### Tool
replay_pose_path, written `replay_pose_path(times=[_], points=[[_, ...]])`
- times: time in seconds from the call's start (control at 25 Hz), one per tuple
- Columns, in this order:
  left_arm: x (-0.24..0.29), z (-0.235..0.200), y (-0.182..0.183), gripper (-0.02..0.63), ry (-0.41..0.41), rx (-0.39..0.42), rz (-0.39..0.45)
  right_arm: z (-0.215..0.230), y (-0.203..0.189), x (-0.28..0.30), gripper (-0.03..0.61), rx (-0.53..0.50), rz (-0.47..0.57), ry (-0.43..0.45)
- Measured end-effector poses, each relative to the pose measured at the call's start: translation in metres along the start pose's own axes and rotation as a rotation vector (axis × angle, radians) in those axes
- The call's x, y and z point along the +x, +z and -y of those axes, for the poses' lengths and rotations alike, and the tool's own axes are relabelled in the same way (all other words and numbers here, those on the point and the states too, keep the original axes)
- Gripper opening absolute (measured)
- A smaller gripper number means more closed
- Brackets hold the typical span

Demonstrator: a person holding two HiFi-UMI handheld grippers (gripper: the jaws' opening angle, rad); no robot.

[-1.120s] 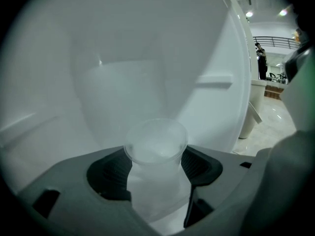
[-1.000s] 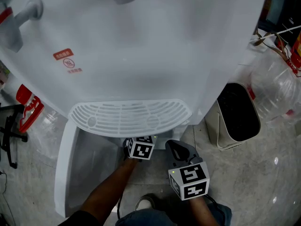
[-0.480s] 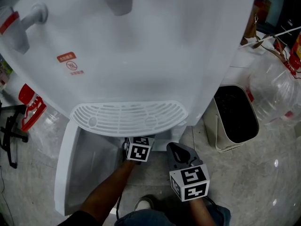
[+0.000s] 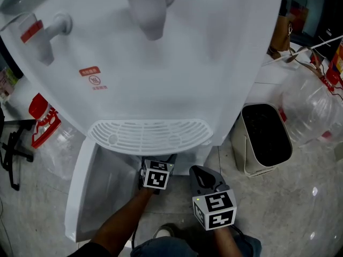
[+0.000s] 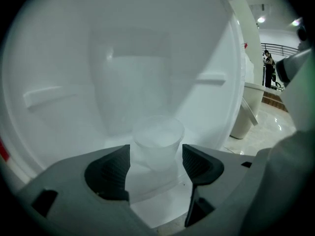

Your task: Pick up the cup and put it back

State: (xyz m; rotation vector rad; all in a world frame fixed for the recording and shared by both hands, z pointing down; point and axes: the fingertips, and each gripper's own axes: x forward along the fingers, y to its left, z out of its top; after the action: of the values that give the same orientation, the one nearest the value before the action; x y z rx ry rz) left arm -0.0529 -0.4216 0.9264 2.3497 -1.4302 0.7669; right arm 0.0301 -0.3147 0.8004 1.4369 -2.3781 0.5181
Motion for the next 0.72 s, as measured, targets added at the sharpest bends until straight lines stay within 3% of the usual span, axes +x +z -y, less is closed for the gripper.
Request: replay_pose_path(times=[0.2,0.6,0.72], points=[[-0.013,0.003,-0.002,0.322,0.007,-0.015,-0.009,-0.003,0.007,-0.004,0.021,0.003,0.013,0.005],[-0.079,0.025,0.019,0.321,-0.043,-0.029,0.052,-0.020,0.034,-0.012,0.021,-0.011,0.056,0.051],[-0.100,0.031,0.026,0.286,-0.066,-0.019,0.081,-0.029,0.037,-0.014,0.021,-0.015,0.059,0.070]])
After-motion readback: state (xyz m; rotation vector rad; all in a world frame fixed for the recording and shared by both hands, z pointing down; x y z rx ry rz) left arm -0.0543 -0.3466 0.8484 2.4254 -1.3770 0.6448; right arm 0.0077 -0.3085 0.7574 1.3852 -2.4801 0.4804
